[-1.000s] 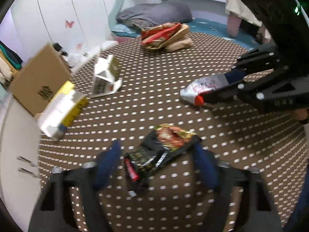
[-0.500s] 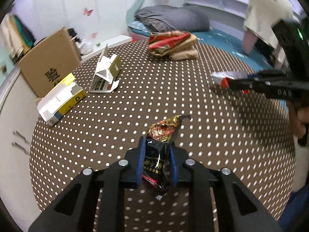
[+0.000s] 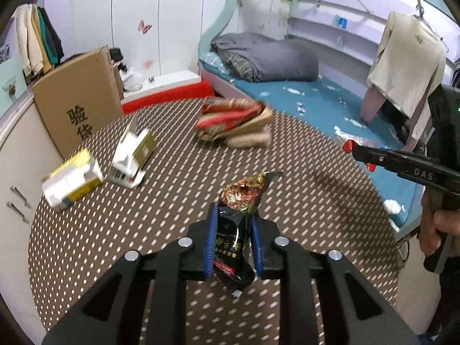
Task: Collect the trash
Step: 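Carry both wrappers over the bin and open both tools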
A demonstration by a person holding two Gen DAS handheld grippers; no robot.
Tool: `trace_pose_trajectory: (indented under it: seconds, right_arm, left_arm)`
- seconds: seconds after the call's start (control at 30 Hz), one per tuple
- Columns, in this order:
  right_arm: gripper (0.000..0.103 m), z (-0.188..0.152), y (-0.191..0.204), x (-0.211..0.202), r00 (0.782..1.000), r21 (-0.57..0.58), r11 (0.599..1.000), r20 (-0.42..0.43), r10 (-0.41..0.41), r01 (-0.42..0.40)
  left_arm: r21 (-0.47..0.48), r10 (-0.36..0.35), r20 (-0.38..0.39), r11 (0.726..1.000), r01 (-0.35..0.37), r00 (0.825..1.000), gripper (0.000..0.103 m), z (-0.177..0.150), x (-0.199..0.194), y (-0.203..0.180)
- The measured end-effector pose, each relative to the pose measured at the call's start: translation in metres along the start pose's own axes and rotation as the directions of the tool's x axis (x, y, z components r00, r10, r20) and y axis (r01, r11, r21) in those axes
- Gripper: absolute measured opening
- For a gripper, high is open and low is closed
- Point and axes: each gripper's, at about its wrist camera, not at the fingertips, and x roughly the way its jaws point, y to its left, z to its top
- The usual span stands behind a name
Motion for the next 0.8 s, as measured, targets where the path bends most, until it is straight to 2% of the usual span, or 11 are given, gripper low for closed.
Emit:
trace_pose_trajectory:
  seconds: [0.37, 0.6, 0.8]
  right_arm:
    - [0.021, 0.026, -0.042, -0.059, 0.990, 0.063, 0.997, 0.128, -0.059, 0.052]
    - [0.021, 0.042, -0.074, -0.105, 0.966, 0.124, 0.986, 0.221, -0.136, 0.110]
    - [0.021, 0.036, -0.116, -0.125, 0.951, 0.215, 0.961, 0.218, -0.221, 0.174]
  left_arm:
    - [-0.021, -0.082, 0.083, 0.996, 0.084, 0.993, 0.020, 0.050, -0.002, -0.058]
    - [-0.035, -0.152, 0.125, 0.987, 0.157, 0.981, 0.020, 0.076, 0.003, -0.097]
    - [-0.004, -0.221, 0.137, 0.975, 0.223, 0.966, 0.020, 0.092, 0.010, -0.143]
